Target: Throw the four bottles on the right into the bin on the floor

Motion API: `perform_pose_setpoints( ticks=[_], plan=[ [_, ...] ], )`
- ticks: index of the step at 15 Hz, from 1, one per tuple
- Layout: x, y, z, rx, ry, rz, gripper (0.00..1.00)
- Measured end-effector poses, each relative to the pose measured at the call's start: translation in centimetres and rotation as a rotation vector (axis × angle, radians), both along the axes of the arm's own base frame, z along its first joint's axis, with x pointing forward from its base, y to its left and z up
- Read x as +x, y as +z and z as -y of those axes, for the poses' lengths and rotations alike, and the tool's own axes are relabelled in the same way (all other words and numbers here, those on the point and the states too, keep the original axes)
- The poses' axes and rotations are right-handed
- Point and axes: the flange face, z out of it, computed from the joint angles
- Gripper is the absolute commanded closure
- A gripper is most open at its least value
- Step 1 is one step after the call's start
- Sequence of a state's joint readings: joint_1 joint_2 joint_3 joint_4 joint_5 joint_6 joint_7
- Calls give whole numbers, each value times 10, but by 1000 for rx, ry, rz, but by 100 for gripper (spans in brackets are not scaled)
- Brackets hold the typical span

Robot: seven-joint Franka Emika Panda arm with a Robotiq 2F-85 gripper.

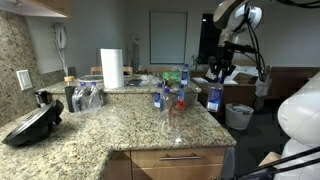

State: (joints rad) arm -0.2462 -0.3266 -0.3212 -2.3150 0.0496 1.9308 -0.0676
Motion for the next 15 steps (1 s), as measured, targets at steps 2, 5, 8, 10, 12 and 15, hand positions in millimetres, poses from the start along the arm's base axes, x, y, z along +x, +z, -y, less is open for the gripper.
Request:
perform_pose_setpoints(
  ticks=[2,5,8,10,12,15],
  plan=[
    [-12,2,21,11,-62,29,65],
    [-8,1,15,9,-48,25,65],
    [-6,1,13,8,-43,24,87],
    [-6,2,14,8,-52,27,87],
    [-1,6,23,14,-120,48,87],
    [7,7,60,26,-277,72,87]
  ],
)
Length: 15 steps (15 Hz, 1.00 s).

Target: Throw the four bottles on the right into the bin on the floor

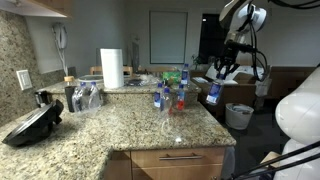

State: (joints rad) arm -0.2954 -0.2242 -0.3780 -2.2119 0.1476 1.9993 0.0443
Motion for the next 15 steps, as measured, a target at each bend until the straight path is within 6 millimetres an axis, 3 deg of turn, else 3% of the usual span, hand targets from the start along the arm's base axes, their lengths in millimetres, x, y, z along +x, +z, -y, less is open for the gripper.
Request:
perform_pose_setpoints(
  ticks=[3,6,10,14,15],
  plan=[
    [2,-14,49,19,-153,-16,87],
    [5,-44,87,54,-298,-65,87],
    [10,-94,116,111,-490,-140,87],
    [9,-129,141,163,-668,-180,87],
    [10,-136,144,171,-693,-189,65]
  ],
)
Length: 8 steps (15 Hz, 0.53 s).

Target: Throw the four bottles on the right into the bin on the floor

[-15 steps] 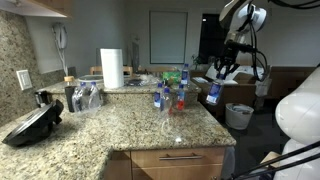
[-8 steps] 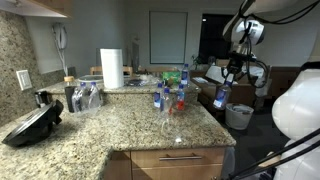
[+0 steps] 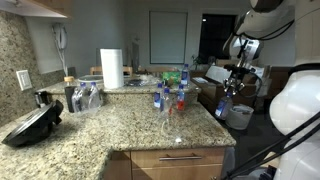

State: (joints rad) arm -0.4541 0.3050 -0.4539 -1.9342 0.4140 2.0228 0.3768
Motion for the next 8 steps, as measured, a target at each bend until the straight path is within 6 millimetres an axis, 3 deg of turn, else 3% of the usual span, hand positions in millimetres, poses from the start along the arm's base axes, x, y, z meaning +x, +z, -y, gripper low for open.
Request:
perform_pose_setpoints(
  ticks=[3,4,8],
  plan=[
    [4,-9,0,11,-28,-15,65],
    [4,-8,0,11,-29,-15,87],
    [6,-13,-2,16,-25,-22,87]
  ],
)
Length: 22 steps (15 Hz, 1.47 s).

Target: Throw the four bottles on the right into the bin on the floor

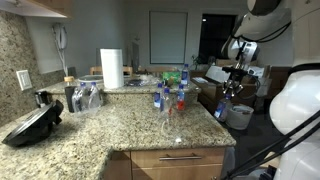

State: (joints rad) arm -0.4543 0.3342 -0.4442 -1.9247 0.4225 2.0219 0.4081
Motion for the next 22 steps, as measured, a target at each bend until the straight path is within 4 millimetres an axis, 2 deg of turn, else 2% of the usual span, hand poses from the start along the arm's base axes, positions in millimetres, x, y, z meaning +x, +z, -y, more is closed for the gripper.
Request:
perform_pose_setpoints(
  ticks=[5,8,10,13,17,22],
  plan=[
    [3,-47,-3,36,-1,-77,87],
    [7,-73,6,42,-35,-127,87],
    [11,-83,13,50,-42,-141,87],
    [19,-82,17,68,-40,-133,87],
    [35,-72,11,76,-12,-116,87],
    [49,-84,-7,99,23,-120,87]
  ],
)
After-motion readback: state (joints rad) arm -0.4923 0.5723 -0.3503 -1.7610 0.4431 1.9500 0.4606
